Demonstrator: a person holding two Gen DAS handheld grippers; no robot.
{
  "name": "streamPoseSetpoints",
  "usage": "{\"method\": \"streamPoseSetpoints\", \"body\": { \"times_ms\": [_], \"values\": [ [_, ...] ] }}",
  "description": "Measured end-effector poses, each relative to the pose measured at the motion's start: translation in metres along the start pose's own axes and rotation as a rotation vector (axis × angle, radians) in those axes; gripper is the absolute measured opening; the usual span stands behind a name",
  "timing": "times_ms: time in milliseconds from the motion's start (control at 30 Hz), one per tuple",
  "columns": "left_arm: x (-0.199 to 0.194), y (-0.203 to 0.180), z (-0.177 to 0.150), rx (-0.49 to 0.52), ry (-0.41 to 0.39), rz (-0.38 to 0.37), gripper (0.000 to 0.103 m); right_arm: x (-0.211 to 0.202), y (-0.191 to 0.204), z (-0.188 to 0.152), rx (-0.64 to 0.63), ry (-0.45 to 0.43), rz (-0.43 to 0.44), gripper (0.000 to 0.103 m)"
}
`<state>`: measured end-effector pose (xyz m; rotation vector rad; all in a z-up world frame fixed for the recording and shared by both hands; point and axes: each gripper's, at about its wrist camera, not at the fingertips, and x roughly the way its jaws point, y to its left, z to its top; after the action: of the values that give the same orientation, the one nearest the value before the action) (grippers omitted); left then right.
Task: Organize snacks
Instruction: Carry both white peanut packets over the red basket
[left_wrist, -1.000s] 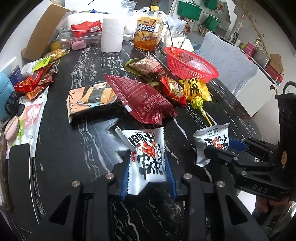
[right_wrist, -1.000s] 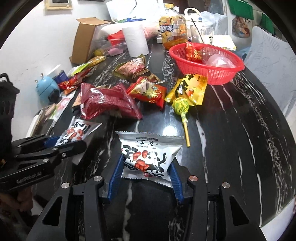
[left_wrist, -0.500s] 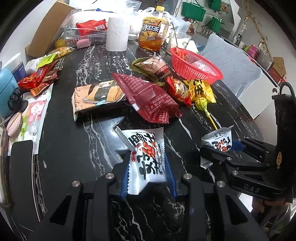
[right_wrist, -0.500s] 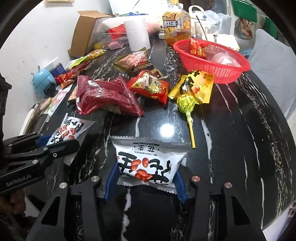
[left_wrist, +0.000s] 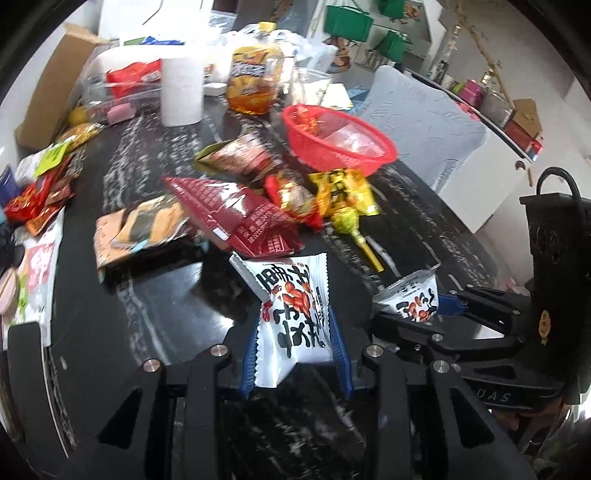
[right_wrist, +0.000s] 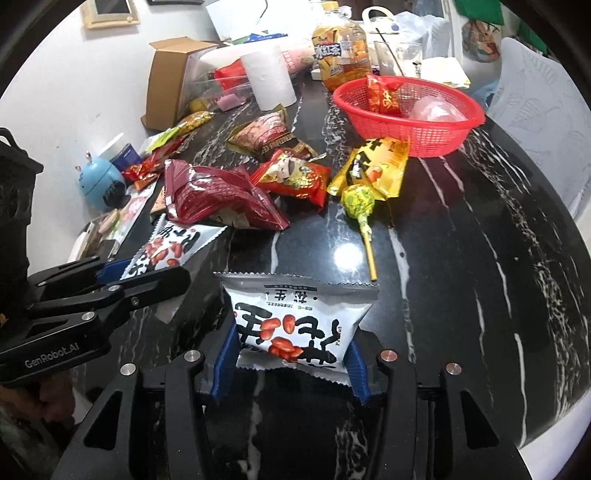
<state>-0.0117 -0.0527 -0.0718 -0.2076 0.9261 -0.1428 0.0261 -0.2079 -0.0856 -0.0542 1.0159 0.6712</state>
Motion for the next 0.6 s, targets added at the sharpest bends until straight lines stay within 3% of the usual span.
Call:
{"method": "streamPoseSetpoints", "body": {
  "times_ms": [600],
  "values": [
    [-0.007, -0.054, 0.066, 0.198, -0.11, -0.071, 0.033, -0.052, -0.023, 0.031, -0.003, -0.147, -0.065, 0.05]
  ]
}}
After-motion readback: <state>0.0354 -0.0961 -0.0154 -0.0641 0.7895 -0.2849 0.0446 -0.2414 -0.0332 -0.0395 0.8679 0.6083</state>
